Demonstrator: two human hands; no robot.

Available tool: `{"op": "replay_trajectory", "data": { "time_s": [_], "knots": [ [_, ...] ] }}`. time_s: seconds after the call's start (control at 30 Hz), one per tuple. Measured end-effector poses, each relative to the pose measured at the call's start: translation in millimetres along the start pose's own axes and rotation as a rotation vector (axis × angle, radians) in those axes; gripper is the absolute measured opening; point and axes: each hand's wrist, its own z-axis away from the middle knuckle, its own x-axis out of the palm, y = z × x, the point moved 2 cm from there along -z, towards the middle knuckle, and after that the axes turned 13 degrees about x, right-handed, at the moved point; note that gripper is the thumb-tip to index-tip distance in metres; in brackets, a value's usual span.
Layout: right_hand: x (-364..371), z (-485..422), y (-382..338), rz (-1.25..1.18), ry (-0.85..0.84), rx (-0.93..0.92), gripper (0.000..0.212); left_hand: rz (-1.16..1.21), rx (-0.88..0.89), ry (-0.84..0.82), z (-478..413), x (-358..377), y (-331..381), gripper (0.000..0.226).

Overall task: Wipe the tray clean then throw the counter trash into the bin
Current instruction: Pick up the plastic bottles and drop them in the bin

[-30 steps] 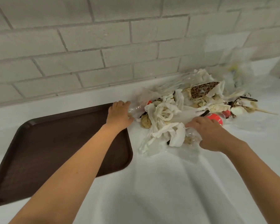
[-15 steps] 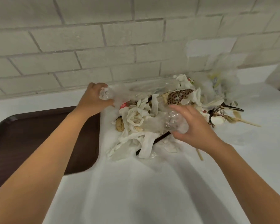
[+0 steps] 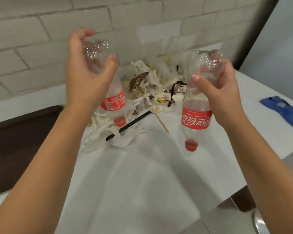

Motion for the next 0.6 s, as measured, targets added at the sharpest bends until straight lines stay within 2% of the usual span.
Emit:
{"op": "replay_trajectory", "data": {
  "time_s": [0.07,0.2,0.4,0.6],
  "knots": [
    [-24.8,10.5,2.2,0.041,0.056,0.027,0.057,0.112,-0.046,-0.050,16.5,31.6,22.2,0.042],
    [-88.2,31.3,20.9,0.164,0.132,0.092,0.068,0.359,-0.179,-0.149,58.3,102.6,66.1,0.042],
    [-209.6,49.5,73.6,0.156,0.303,0.158,0.066,0.435,-0.284,-0.498,128.8,223.3,139.6,0.056],
    [-325.4,46.3,162.7,0.122,0.364,0.214,0.049,0.346,-0.322,-0.675,189.4,354.6,189.6,0.060]
  ]
}}
